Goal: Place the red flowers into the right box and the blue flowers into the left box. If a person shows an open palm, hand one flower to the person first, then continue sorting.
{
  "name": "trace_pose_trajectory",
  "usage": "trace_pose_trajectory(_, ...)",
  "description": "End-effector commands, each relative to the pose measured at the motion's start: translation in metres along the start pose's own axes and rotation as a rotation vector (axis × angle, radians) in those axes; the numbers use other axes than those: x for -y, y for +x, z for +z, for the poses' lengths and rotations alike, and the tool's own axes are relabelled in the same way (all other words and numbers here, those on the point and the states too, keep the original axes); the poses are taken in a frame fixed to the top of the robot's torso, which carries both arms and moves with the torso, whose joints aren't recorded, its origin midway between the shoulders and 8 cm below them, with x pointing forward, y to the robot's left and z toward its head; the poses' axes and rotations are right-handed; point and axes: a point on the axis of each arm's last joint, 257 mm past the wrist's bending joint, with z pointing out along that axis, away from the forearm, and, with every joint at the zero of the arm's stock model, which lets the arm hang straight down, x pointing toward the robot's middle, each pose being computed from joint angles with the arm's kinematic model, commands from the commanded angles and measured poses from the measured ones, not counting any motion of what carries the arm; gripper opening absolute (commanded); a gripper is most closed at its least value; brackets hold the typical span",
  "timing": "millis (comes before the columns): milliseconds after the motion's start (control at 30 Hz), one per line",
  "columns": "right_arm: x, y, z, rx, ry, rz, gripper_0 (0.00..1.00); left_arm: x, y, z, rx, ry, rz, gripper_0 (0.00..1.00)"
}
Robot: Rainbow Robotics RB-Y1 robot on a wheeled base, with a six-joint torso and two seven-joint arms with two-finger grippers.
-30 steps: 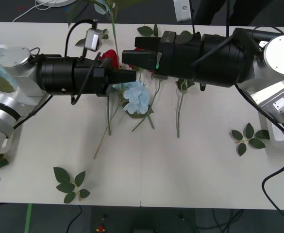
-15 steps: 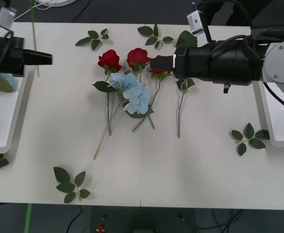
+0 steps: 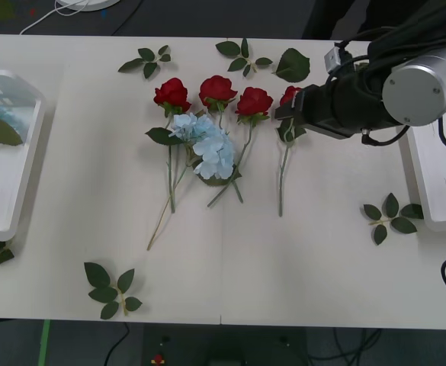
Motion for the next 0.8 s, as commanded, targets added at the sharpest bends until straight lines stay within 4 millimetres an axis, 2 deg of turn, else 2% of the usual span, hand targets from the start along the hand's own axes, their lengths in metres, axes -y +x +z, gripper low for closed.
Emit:
trace_pose_trajectory(33,-0.015,-0.029,0.022,0.063,0.096,0.036,1.00,-0.029,0.012,-0.016,-0.038,-0.093,-0.049,0.00)
trace_pose_trajectory(67,-0.012,-0.030,0.028,0.066,0.115,0.041,1.00,-0.034,0.013,-0.014,-0.040,-0.100,-0.056,0.00)
trace_pose_trajectory(167,-0.005,-0.039,0.049,0.086,0.180,0.059,1.00,-0.069,0.021,-0.009,-0.039,-0.171,-0.048,0.00)
trace_pose_trajectory(200,-0.006,-0.041,0.053,0.089,0.184,0.061,1.00,-0.075,0.022,-0.009,-0.039,-0.184,-0.049,0.00)
trace_pose_trajectory(400,0.004,-0.046,0.084,0.094,0.252,0.079,1.00,-0.124,0.040,-0.017,-0.051,-0.305,-0.102,0.00)
trace_pose_trajectory(533,0.017,-0.047,0.095,0.114,0.302,0.055,1.00,-0.161,0.048,-0.024,-0.005,-0.373,-0.114,0.00)
trace_pose_trajectory(667,0.032,-0.045,0.100,0.115,0.346,0.038,1.00,-0.183,0.059,-0.022,0.012,-0.401,-0.101,0.00)
trace_pose_trajectory(800,0.043,-0.042,0.107,0.117,0.376,0.018,1.00,-0.208,0.089,-0.016,-0.011,-0.432,-0.138,0.00)
